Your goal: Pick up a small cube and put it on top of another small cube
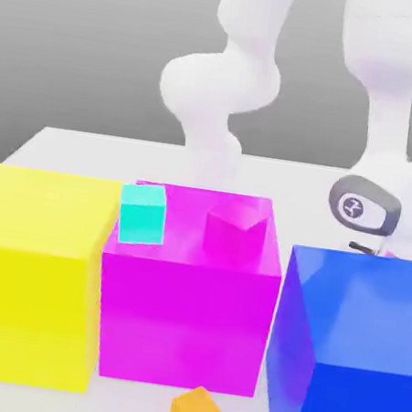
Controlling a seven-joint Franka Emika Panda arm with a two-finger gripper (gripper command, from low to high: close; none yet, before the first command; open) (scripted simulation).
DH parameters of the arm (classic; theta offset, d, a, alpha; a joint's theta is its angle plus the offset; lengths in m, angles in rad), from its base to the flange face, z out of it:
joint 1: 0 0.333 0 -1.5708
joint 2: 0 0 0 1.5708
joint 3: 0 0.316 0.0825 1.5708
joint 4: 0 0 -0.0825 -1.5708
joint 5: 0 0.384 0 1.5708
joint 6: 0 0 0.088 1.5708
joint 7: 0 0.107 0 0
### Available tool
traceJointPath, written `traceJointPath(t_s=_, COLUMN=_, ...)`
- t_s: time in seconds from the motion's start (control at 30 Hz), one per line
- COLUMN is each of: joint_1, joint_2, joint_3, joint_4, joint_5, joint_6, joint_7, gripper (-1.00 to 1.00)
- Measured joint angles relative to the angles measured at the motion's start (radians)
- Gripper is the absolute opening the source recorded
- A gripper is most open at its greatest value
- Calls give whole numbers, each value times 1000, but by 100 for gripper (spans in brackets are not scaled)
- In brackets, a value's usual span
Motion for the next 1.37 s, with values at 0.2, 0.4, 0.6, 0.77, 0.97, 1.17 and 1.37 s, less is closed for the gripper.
traceJointPath(t_s=0.2, joint_1=-38, joint_2=-125, joint_3=55, joint_4=-25, joint_5=71, joint_6=-99, joint_7=-54, gripper=-100)
traceJointPath(t_s=0.4, joint_1=-48, joint_2=-293, joint_3=87, joint_4=76, joint_5=257, joint_6=-291, joint_7=-98, gripper=-100)
traceJointPath(t_s=0.6, joint_1=-108, joint_2=-468, joint_3=38, joint_4=206, joint_5=316, joint_6=-528, joint_7=14, gripper=-100)
traceJointPath(t_s=0.77, joint_1=-233, joint_2=-622, joint_3=-33, joint_4=195, joint_5=240, joint_6=-704, joint_7=154, gripper=-100)
traceJointPath(t_s=0.97, joint_1=-398, joint_2=-798, joint_3=-127, joint_4=175, joint_5=177, joint_6=-909, joint_7=291, gripper=-100)
traceJointPath(t_s=1.17, joint_1=-517, joint_2=-861, joint_3=-195, joint_4=93, joint_5=131, joint_6=-945, joint_7=359, gripper=-100)
traceJointPath(t_s=1.37, joint_1=-523, joint_2=-827, joint_3=-201, joint_4=20, joint_5=128, joint_6=-840, joint_7=359, gripper=100)
